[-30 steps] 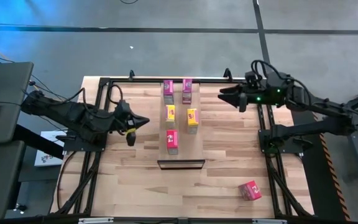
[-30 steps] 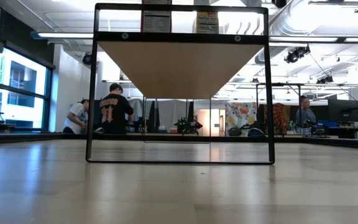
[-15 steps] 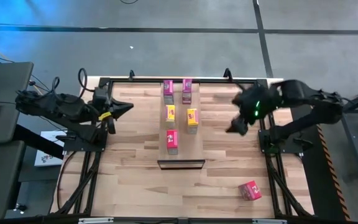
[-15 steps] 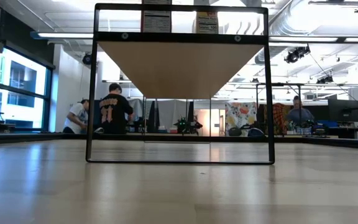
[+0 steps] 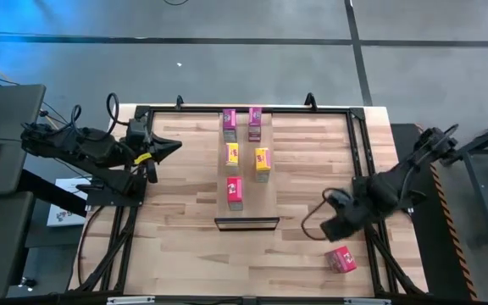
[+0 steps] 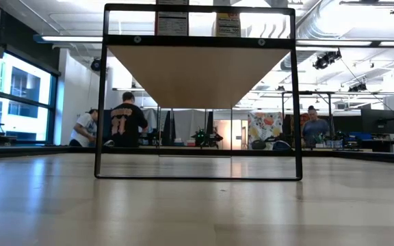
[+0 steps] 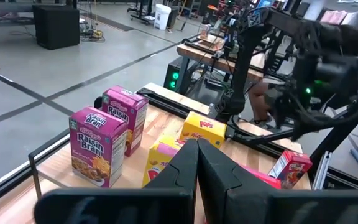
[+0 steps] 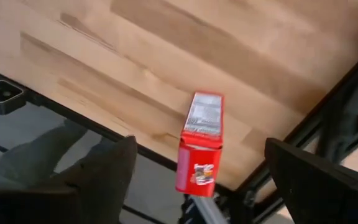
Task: Stack cereal on shelf
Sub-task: Put the red cereal box on the shelf aligned with the other red cereal box
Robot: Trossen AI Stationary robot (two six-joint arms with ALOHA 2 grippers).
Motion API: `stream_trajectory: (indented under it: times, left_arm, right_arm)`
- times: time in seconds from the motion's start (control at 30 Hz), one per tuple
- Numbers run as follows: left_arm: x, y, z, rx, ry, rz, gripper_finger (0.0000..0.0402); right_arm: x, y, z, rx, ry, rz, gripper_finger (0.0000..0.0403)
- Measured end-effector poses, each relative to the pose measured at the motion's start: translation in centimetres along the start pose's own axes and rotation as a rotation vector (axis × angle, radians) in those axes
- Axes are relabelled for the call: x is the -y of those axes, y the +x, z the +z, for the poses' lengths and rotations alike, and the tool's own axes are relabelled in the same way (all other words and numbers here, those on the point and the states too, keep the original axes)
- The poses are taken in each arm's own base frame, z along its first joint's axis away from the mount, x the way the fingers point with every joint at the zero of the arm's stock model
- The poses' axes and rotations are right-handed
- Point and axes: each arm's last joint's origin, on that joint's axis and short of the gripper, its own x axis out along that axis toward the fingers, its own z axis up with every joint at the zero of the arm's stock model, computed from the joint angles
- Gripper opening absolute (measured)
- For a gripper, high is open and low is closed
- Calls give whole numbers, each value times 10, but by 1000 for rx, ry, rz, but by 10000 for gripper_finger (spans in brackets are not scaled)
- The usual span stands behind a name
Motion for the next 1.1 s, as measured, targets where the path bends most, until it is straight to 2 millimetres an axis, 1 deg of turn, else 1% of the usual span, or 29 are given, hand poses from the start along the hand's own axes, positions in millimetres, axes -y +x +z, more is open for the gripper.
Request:
stream_trajectory:
  times: [0.1,0.23,0.4,0.5,0.63,0.8,0.93,1.0,1.1]
  left_arm:
    - [0,0,0,0,0,0,0]
    - [0,0,0,0,0,0,0]
    - [0,0,0,-1,0,-1,0]
    - [0,0,0,0,-1,-1,0]
    - [0,0,0,0,-1,-1,0]
    - [0,0,0,-1,-2,-1,0]
    - [0,0,0,-1,-2,-1,0]
    - [0,0,0,-1,-2,-1,0]
    - [0,0,0,-1,-1,-1,0]
  right_arm:
    - [2,19,-10,-27,44,6,342]
    - [7,37,-19,-41,103,-8,342]
    - [11,52,-29,-63,175,-6,342]
    - [11,63,-36,-91,180,39,342]
    - [13,76,-40,-112,188,65,342]
    - [23,89,-41,-99,192,25,342]
    - [27,95,-42,-105,181,5,340]
    - [29,98,-43,-121,175,-4,332]
    - [29,102,-45,-128,168,-27,307]
